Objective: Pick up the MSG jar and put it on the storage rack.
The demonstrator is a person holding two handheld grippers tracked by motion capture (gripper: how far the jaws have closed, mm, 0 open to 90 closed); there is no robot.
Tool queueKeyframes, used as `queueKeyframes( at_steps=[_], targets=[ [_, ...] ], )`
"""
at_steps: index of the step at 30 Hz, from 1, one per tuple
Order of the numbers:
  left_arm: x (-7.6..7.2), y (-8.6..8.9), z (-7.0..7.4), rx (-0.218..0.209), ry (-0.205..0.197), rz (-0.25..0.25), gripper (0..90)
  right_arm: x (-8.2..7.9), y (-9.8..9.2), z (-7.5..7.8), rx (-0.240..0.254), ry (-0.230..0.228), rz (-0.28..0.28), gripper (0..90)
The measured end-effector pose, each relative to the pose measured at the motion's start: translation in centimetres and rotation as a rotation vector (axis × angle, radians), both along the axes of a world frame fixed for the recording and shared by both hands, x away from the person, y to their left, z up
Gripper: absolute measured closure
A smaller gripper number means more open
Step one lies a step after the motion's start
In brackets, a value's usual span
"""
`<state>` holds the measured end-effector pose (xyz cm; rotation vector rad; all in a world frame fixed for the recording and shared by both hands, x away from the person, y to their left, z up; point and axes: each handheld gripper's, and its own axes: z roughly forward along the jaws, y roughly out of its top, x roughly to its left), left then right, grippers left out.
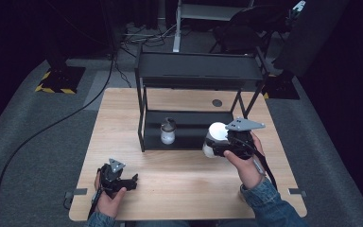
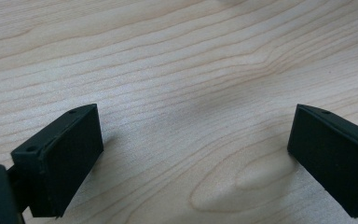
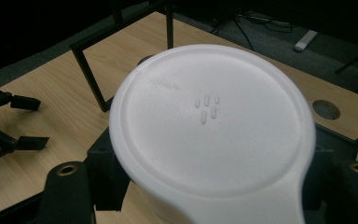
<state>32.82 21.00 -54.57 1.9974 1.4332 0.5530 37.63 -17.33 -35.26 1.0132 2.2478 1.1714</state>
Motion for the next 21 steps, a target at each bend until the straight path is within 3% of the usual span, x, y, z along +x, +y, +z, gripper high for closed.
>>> queueKeyframes(
  at_steps=[21],
  targets=[
    [0.0, 0.0, 0.0, 0.0, 0.0, -0.002, 3.1, 4.1, 1.9, -1.1, -0.009, -0.018, -0.018, 30.7]
  ],
)
